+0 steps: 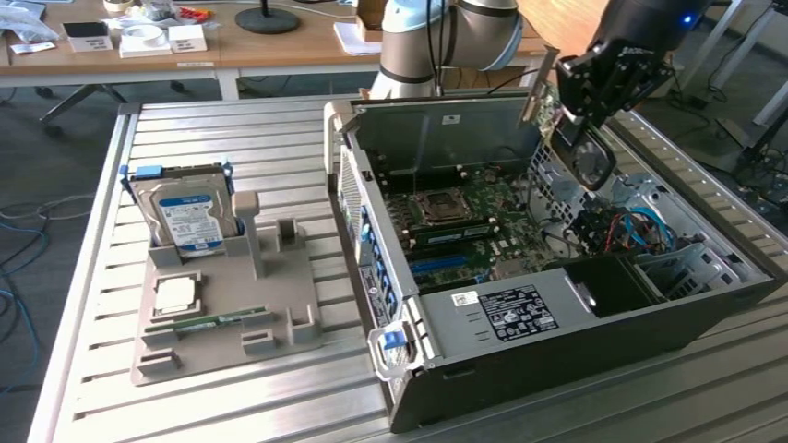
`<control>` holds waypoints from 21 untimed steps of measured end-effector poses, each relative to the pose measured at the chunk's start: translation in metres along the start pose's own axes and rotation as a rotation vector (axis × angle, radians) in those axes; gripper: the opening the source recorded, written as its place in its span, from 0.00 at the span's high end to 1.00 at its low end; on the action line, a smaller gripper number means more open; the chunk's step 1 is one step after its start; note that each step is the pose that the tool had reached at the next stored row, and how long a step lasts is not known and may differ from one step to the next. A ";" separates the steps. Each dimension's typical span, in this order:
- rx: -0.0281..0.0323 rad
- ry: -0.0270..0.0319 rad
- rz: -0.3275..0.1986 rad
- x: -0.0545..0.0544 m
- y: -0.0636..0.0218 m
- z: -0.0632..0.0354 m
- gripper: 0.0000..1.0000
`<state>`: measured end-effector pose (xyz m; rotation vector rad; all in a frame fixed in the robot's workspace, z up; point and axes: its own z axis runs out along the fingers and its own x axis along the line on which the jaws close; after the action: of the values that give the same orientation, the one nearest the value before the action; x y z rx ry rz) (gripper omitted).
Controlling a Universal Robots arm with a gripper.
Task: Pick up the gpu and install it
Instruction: 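Pick up the gpu and move the gpu toward the slot, then insert the gpu into the slot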
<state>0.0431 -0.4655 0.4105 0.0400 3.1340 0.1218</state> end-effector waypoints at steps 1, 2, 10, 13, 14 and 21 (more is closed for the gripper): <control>0.0001 0.0000 0.000 -0.001 0.0000 0.0002 0.73; 0.0001 0.0000 0.000 -0.001 0.0000 0.0004 0.73; 0.0001 0.0000 0.000 -0.004 0.0000 0.0020 0.73; 0.0001 0.0000 0.000 -0.005 0.0000 0.0021 0.73; 0.0001 0.0000 0.000 -0.004 0.0000 0.0021 0.73; 0.0001 0.0000 0.000 -0.004 0.0000 0.0021 0.73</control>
<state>0.0476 -0.4655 0.4085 0.0401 3.1340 0.1216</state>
